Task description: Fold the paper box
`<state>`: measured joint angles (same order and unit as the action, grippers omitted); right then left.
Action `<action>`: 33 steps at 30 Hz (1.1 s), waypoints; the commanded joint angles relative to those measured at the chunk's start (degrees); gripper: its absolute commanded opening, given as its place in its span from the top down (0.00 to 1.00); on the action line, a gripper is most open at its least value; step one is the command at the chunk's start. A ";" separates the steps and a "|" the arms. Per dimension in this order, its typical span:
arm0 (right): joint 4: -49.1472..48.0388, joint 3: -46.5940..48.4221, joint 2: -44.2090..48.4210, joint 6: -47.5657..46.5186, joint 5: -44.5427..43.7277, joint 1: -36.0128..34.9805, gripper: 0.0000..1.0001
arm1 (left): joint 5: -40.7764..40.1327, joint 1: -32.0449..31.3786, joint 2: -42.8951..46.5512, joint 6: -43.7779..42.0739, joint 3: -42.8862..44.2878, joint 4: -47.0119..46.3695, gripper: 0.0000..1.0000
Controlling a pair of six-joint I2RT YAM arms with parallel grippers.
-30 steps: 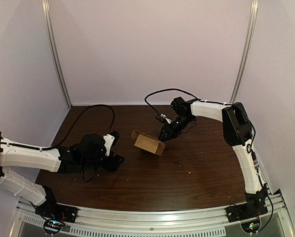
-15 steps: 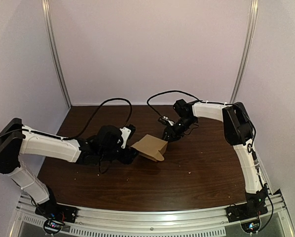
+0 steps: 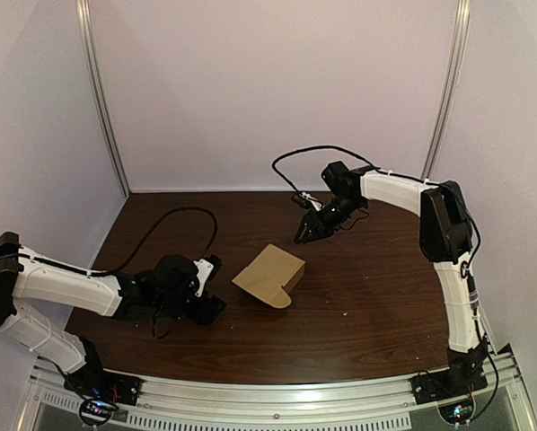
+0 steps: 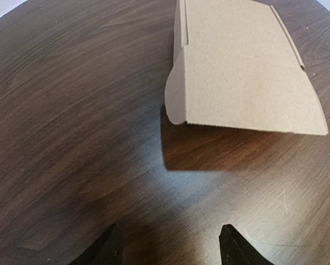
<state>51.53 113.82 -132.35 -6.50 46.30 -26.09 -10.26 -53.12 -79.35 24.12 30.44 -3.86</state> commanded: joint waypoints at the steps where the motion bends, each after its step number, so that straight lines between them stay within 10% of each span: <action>1: 2.20 1.13 -0.80 -2.71 1.99 -1.78 0.55 | -1.54 0.41 3.42 0.80 0.34 0.02 0.38; 33: 0.75 -0.08 -5.45 3.34 -0.34 1.45 0.76 | -4.53 0.41 7.80 -0.06 1.47 4.87 0.38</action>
<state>52.12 115.52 -136.03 -3.95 48.31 -26.59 -14.35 -53.08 -72.25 24.32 30.68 1.56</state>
